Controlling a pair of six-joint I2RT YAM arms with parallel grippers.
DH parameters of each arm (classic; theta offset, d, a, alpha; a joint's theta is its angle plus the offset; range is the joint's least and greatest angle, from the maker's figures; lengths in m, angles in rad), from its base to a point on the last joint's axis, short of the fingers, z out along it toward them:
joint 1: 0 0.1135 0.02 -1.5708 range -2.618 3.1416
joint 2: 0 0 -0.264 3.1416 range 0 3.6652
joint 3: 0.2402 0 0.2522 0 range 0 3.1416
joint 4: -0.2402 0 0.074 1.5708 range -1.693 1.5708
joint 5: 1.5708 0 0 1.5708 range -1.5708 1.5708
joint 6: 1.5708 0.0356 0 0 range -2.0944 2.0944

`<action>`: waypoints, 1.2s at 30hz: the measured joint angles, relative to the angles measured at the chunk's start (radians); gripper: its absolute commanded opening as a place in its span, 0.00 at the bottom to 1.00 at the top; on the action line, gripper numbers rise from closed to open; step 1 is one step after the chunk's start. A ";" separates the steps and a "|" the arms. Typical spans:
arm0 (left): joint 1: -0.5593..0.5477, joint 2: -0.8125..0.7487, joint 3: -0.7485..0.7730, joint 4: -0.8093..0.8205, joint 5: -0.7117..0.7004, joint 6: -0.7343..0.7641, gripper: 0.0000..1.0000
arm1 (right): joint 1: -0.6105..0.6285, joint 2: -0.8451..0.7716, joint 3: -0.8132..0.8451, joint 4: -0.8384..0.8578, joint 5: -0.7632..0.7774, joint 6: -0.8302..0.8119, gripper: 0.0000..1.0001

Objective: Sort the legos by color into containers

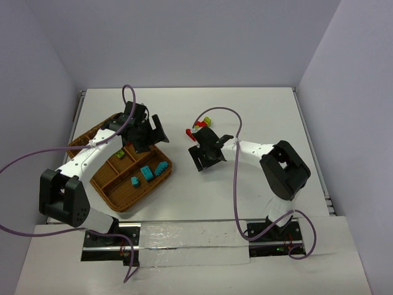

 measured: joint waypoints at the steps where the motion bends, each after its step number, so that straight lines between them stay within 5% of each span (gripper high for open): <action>1: 0.000 0.000 0.000 0.000 0.000 0.000 0.92 | 0.005 0.000 -0.001 0.000 -0.004 0.000 0.70; 9: -0.008 0.001 0.000 0.000 0.006 0.000 0.92 | 0.029 -0.002 -0.025 0.001 0.005 0.021 0.60; 18: -0.011 0.001 0.000 0.000 0.006 0.000 0.92 | 0.030 -0.002 -0.026 0.001 0.056 0.074 0.67; 36: -0.022 0.001 0.000 0.000 0.006 0.000 0.92 | 0.032 -0.002 -0.017 -0.004 0.128 0.300 0.63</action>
